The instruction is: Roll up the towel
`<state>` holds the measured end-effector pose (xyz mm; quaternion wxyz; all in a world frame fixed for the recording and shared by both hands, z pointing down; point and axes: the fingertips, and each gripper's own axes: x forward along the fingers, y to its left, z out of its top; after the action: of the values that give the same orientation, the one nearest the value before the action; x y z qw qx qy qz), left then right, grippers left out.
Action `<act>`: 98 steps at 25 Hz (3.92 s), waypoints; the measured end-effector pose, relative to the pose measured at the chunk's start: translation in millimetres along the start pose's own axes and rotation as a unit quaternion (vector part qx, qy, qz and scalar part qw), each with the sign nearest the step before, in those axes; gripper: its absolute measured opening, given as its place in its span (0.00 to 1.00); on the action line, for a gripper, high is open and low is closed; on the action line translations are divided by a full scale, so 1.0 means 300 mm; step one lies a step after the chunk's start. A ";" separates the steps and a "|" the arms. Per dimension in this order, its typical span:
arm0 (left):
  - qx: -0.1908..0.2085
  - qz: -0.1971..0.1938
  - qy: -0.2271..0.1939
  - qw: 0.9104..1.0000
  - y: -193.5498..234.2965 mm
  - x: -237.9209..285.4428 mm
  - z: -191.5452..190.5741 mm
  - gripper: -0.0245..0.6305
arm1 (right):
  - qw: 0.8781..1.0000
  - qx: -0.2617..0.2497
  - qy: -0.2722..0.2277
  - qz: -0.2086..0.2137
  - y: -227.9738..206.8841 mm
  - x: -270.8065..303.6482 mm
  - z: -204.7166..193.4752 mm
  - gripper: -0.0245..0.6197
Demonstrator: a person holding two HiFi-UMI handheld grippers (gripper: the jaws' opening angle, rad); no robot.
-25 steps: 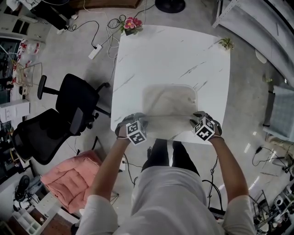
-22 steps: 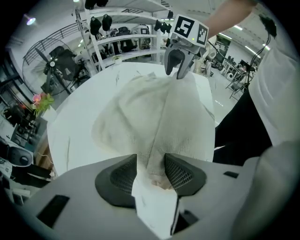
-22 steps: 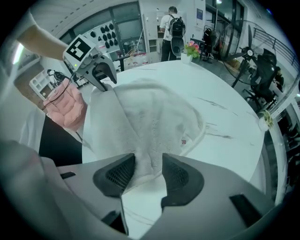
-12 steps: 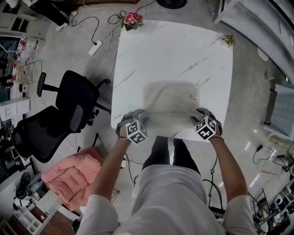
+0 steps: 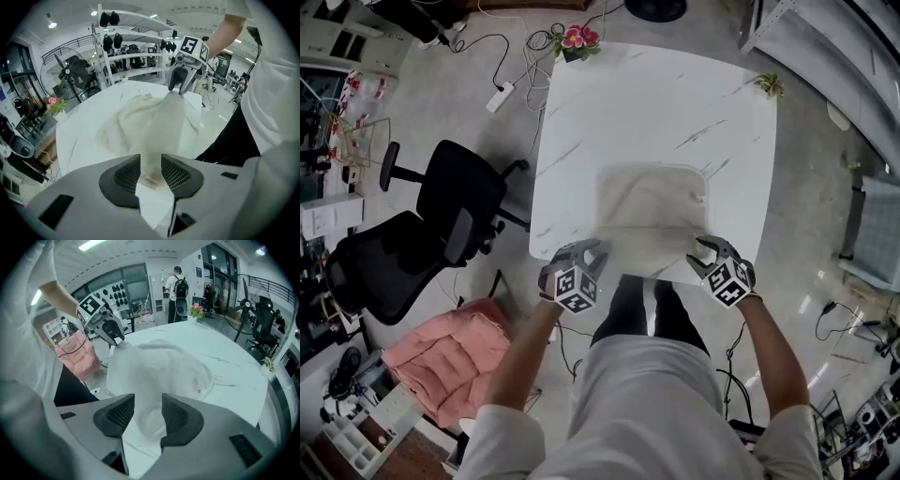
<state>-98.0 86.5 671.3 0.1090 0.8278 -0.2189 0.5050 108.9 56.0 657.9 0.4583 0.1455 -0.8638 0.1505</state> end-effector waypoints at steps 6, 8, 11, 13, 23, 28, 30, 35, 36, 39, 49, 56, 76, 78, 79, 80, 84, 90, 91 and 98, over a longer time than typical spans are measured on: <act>0.012 0.037 0.028 0.999 -0.104 0.069 -0.094 0.32 | 0.997 -0.061 0.043 -0.004 0.079 0.050 -0.091 0.34; 0.011 0.043 0.031 0.999 -0.100 0.089 -0.104 0.31 | 0.995 -0.085 0.058 -0.011 0.079 0.065 -0.125 0.34; 0.019 0.044 0.038 0.998 -0.093 0.114 -0.107 0.31 | 0.994 -0.092 0.059 -0.021 0.077 0.083 -0.147 0.34; 0.023 0.047 0.042 0.998 -0.087 0.128 -0.109 0.29 | 0.993 -0.097 0.057 -0.038 0.069 0.097 -0.157 0.33; 0.008 0.045 0.040 0.998 -0.117 0.119 -0.118 0.16 | 0.987 -0.130 0.058 -0.075 0.079 0.113 -0.189 0.15; 0.005 0.018 0.047 0.999 -0.199 0.104 -0.147 0.15 | 0.989 -0.119 0.069 -0.045 0.147 0.100 -0.226 0.14; -0.004 0.004 0.048 0.999 -0.235 0.094 -0.158 0.15 | 0.991 -0.108 0.074 -0.028 0.183 0.092 -0.242 0.14; -0.026 -0.035 0.043 0.998 -0.293 0.037 -0.158 0.15 | 0.995 -0.060 0.075 0.014 0.249 0.039 -0.248 0.15; -0.025 -0.045 0.045 0.998 -0.294 0.032 -0.161 0.15 | 0.995 -0.055 0.076 0.022 0.253 0.036 -0.244 0.15; -0.022 -0.077 0.057 0.995 -0.294 0.025 -0.163 0.15 | 0.994 -0.046 0.086 0.050 0.263 0.028 -0.236 0.15; -0.023 -0.171 0.091 0.981 -0.205 0.011 -0.103 0.16 | 0.990 0.035 0.092 0.103 0.149 0.008 -0.160 0.16; -0.029 -0.142 0.084 0.986 -0.048 0.049 -0.042 0.19 | 0.992 0.032 0.094 0.077 0.004 0.033 -0.092 0.17; -0.059 -0.013 0.065 0.996 0.112 0.135 -0.043 0.43 | 0.995 0.019 0.080 -0.051 -0.139 0.135 -0.092 0.36; -0.051 -0.009 0.064 0.997 0.115 0.108 -0.032 0.42 | 0.996 0.048 0.058 -0.049 -0.147 0.111 -0.074 0.36; -0.048 -0.007 0.061 0.997 0.112 0.097 -0.020 0.42 | 0.996 0.057 0.050 -0.048 -0.151 0.091 -0.071 0.36; -0.046 -0.006 0.056 0.997 0.107 0.088 -0.009 0.42 | 0.996 0.064 0.044 -0.046 -0.150 0.072 -0.071 0.36; -0.040 0.006 0.027 0.999 0.103 0.037 0.024 0.42 | 0.996 0.065 0.026 -0.046 -0.123 0.025 -0.064 0.36; -0.029 0.033 -0.017 0.999 0.078 -0.047 0.040 0.37 | 0.997 0.025 -0.029 -0.067 -0.078 -0.054 0.020 0.31; -0.029 0.023 -0.021 0.999 0.045 -0.050 0.035 0.35 | 0.999 0.014 -0.023 -0.042 -0.032 -0.046 0.017 0.29; 0.025 0.008 0.019 0.999 -0.123 0.036 -0.063 0.32 | 0.995 -0.089 0.053 -0.010 0.121 0.048 -0.105 0.33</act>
<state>-91.0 123.9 691.1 0.0883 0.8188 -0.2100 0.5269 110.5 99.9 682.2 0.5157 0.1043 -0.8470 0.0756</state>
